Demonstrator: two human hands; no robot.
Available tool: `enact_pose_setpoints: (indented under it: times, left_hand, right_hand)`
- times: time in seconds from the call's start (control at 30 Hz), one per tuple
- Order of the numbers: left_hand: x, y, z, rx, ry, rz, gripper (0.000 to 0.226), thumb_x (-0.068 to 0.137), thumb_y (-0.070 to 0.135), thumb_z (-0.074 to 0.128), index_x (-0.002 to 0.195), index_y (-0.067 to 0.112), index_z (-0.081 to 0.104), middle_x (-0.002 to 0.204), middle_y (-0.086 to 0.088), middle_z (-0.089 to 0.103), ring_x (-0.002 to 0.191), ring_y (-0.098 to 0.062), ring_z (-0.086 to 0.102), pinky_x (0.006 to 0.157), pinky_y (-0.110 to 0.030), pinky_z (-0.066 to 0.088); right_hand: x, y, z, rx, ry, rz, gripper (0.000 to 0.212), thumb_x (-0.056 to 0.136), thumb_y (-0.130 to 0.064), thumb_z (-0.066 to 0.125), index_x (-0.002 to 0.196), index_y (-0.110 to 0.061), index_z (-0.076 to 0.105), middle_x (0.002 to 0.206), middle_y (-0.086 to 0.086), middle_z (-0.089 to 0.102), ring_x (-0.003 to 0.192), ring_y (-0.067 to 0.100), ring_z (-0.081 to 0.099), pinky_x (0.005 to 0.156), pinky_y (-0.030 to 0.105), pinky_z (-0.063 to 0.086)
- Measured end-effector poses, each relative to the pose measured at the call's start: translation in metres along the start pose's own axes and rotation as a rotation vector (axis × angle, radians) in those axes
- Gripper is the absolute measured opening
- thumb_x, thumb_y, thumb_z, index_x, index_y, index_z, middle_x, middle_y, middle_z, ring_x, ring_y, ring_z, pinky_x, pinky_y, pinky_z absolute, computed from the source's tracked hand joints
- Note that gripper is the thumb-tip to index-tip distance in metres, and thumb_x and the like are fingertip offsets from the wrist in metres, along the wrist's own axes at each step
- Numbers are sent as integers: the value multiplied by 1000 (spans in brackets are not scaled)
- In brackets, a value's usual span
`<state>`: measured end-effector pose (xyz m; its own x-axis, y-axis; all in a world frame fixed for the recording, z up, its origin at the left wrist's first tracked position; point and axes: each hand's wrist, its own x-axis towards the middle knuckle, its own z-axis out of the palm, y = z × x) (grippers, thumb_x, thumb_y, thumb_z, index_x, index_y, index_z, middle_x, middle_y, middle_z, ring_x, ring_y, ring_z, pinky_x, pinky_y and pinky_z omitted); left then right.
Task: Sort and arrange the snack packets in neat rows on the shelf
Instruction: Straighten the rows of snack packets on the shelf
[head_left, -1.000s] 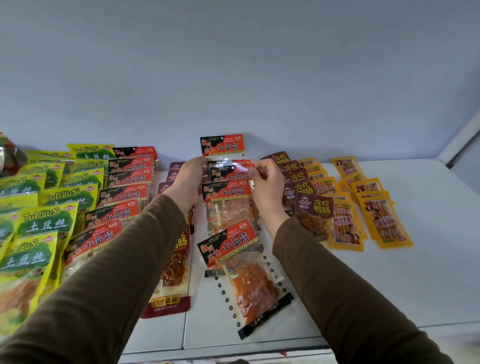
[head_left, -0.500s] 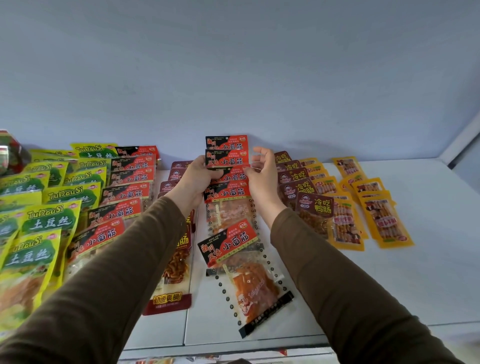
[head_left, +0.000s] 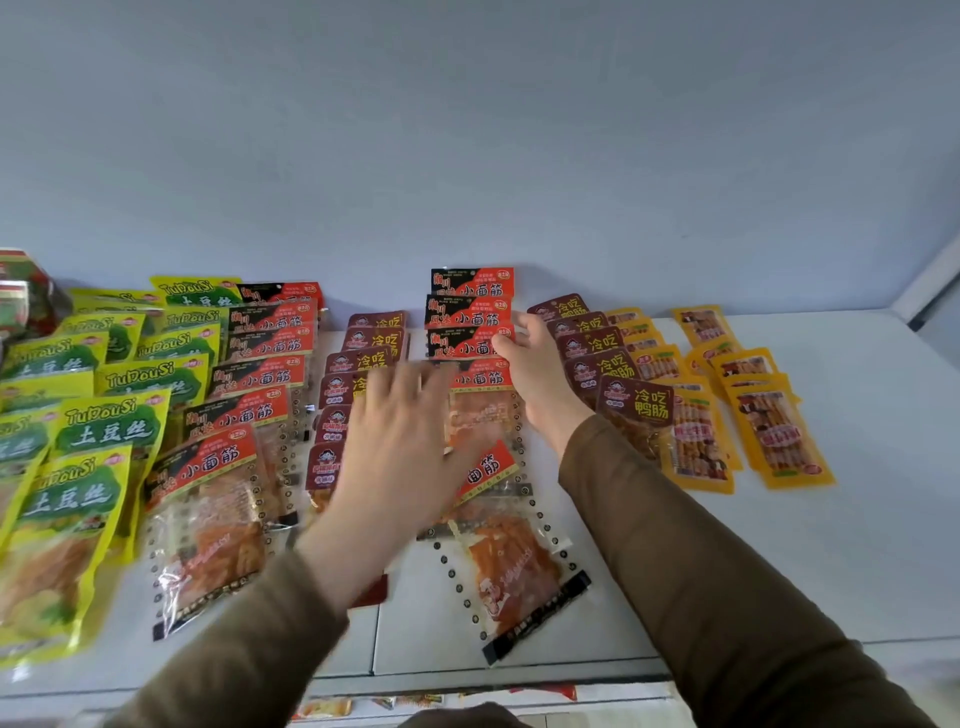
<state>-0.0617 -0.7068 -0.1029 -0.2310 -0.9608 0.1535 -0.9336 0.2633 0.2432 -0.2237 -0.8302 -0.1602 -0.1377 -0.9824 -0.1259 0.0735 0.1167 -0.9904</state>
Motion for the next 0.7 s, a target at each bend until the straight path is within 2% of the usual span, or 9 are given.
enact_pose_setpoints:
  times: [0.07,0.13,0.23,0.37,0.47,0.53,0.7]
  left_hand:
    - [-41,20,5,125,-206,50,98,82,96,11,159,35,11,164,3,22,148,-23,21,121,-45,22]
    - [-60,29,16,138,-321,91,105,75,100,14,160,39,0,169,5,7,153,-22,6,125,-48,8]
    - [-58,24,27,169,-272,130,102,79,94,27,160,39,-2,171,3,-1,156,-22,-1,126,-51,-1]
    - [-46,15,29,159,-227,192,88,91,80,33,160,39,-4,173,0,-4,159,-22,-10,125,-57,-11]
    - [-36,14,31,92,-259,235,80,97,61,37,160,39,-6,172,5,-8,156,-18,-22,122,-57,-18]
    - [-30,14,33,70,-262,244,79,96,56,35,161,39,-6,172,9,-9,154,-17,-26,121,-57,-20]
    - [-33,12,40,29,-314,225,77,97,69,29,161,44,-4,169,19,-14,153,-12,-29,120,-61,-19]
  right_hand:
    - [0,1,-1,2,1,-11,32,103,-12,55,134,-17,48,110,-8,63,92,2,66,59,11,52]
    - [0,1,-1,-4,11,-7,31,103,-12,55,133,-18,49,108,-10,63,87,-2,65,57,10,51]
    - [-1,1,0,-51,22,-15,32,103,-14,56,134,-18,50,109,-10,63,94,3,64,66,17,54]
    - [-3,1,0,-99,13,-37,31,103,-19,57,133,-21,50,119,-5,64,102,8,67,83,29,59]
    - [-9,2,0,-87,-6,-37,29,103,-22,57,131,-26,51,115,-8,67,98,6,70,80,27,59]
    - [-12,2,0,-50,-21,-8,23,103,-24,57,125,-28,53,108,-9,69,91,6,73,74,27,59]
    - [-18,0,2,25,-33,68,18,104,-20,54,122,-20,57,110,3,73,94,19,74,73,34,59]
